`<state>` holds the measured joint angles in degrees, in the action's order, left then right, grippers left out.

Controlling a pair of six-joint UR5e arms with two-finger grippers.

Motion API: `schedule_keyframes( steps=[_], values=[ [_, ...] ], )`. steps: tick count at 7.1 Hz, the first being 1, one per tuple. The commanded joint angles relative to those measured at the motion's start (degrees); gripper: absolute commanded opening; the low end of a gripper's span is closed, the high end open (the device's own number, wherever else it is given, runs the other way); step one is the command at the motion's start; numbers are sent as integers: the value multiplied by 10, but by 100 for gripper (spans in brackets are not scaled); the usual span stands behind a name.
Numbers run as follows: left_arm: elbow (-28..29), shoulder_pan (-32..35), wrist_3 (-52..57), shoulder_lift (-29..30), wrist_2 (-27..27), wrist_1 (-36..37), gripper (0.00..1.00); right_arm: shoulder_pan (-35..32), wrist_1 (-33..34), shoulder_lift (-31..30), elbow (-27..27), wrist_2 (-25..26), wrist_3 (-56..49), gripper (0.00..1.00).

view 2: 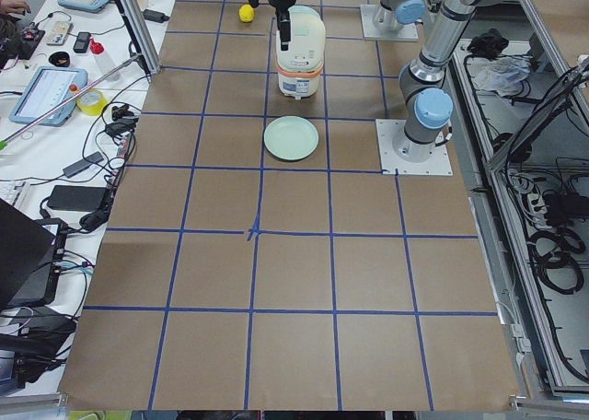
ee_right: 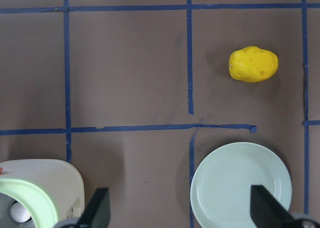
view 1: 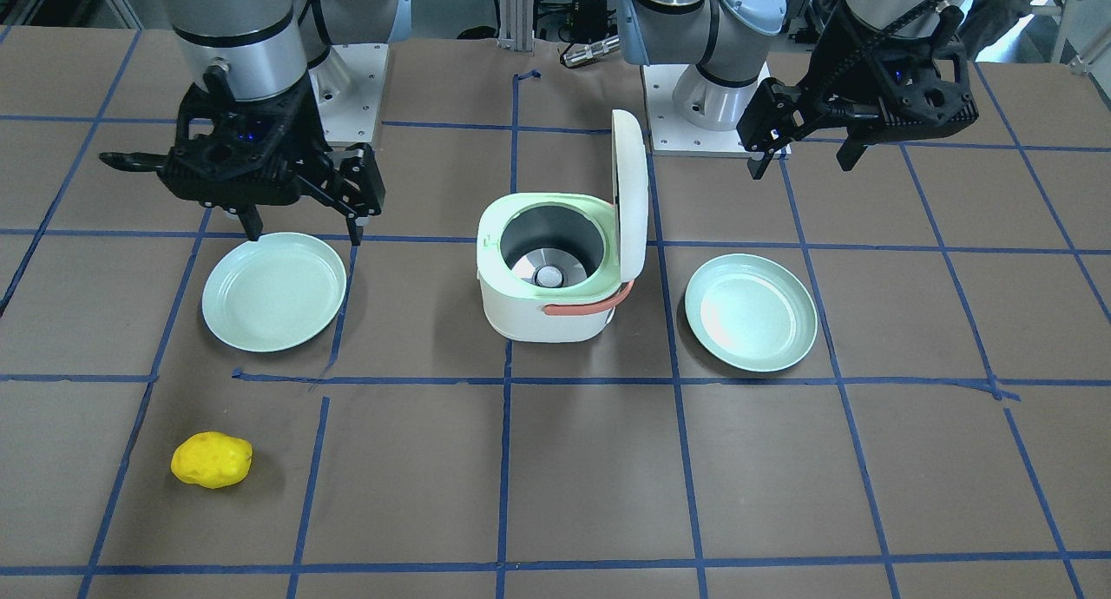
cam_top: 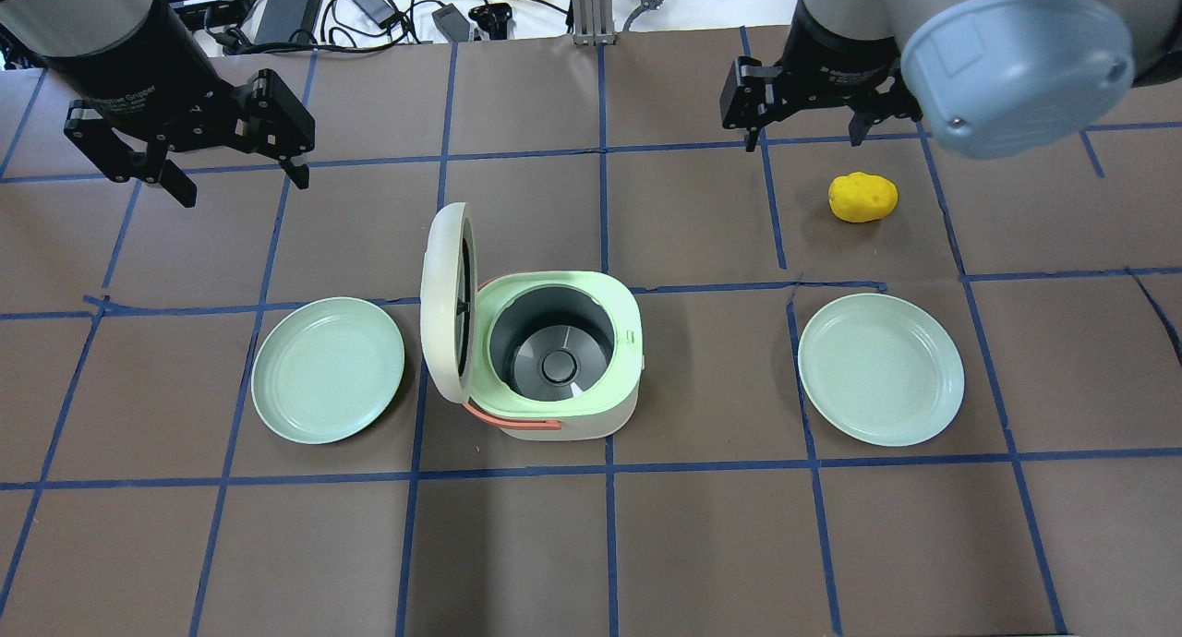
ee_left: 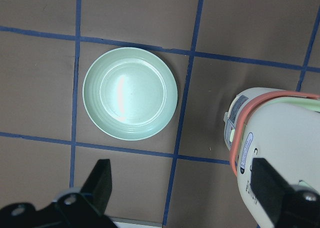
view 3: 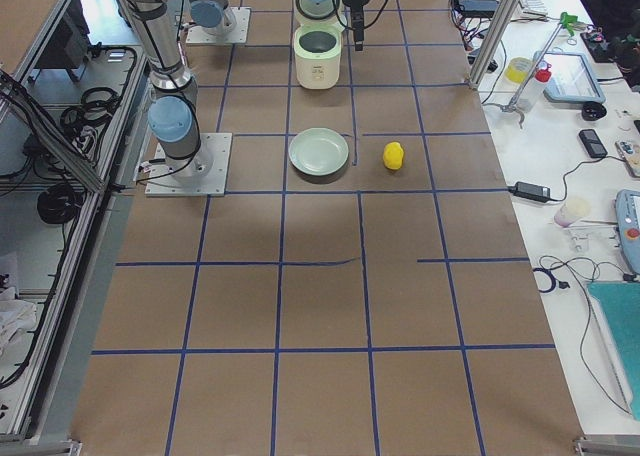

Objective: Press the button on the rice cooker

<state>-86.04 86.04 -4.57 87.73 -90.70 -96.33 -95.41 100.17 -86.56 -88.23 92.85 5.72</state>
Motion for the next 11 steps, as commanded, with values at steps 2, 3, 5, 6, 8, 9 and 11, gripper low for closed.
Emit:
schedule_keyframes(
  steps=[2,3,5,6,8,9,11],
  values=[
    [0,0,0,1,0,0,100,46,-83,-12,52,-5,-34,100],
    [0,-1,0,0,0,0,100,45,-91,-10,60,-8,-32,100],
    [0,0,0,0,0,0,100,46,-99,-9,65,-27,-26,100],
    [0,0,0,0,0,0,100,44,-103,-10,61,-35,-26,100],
    [0,0,0,1,0,1,100,42,-103,-8,59,-39,-23,100],
    [0,0,0,1,0,0,100,41,-103,-9,59,-32,-23,100],
    [0,0,0,1,0,0,100,41,-102,-9,59,-29,-31,100]
  ],
)
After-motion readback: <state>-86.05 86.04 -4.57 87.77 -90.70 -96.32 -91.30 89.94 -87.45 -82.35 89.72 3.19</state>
